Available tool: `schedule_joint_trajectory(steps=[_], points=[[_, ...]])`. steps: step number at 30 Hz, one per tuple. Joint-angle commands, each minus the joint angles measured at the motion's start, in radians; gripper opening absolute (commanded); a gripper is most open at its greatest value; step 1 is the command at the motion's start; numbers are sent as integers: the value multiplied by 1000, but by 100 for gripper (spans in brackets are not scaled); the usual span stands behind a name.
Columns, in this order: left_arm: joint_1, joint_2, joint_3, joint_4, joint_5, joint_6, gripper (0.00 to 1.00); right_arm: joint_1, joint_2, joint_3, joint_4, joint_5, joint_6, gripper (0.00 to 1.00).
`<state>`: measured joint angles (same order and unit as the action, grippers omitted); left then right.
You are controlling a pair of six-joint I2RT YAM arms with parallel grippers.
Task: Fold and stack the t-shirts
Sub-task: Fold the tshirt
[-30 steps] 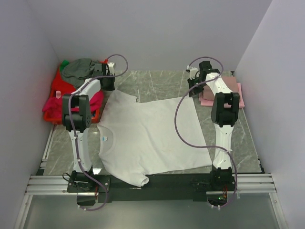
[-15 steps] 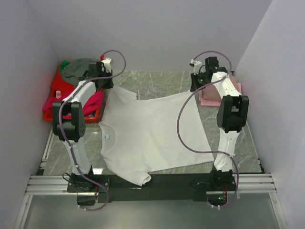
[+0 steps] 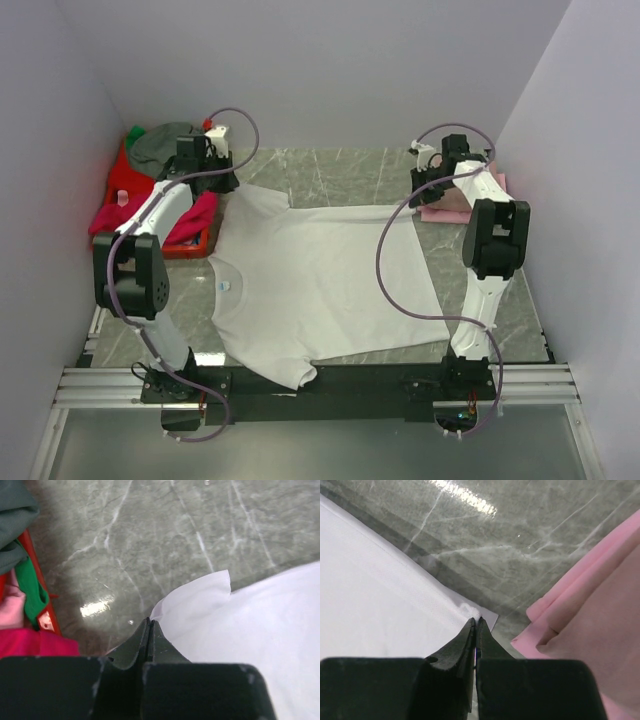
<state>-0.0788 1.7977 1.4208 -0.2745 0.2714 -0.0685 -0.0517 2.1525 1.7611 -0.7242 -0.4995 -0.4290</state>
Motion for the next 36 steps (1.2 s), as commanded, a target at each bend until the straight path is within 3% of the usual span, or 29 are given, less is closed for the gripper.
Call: schedule_joint_trajectory(steps=[1,16,36], points=[[-1,-92,-42,26,74,-34,0,-7,-63,11,46,-20,-28,0],[-3,-221,-172,47,134,-80,0,21,69,175,17,6,-94,0],[-3,-446,-348,14,169,-102,0,21,-5,44,88,15,-123,0]])
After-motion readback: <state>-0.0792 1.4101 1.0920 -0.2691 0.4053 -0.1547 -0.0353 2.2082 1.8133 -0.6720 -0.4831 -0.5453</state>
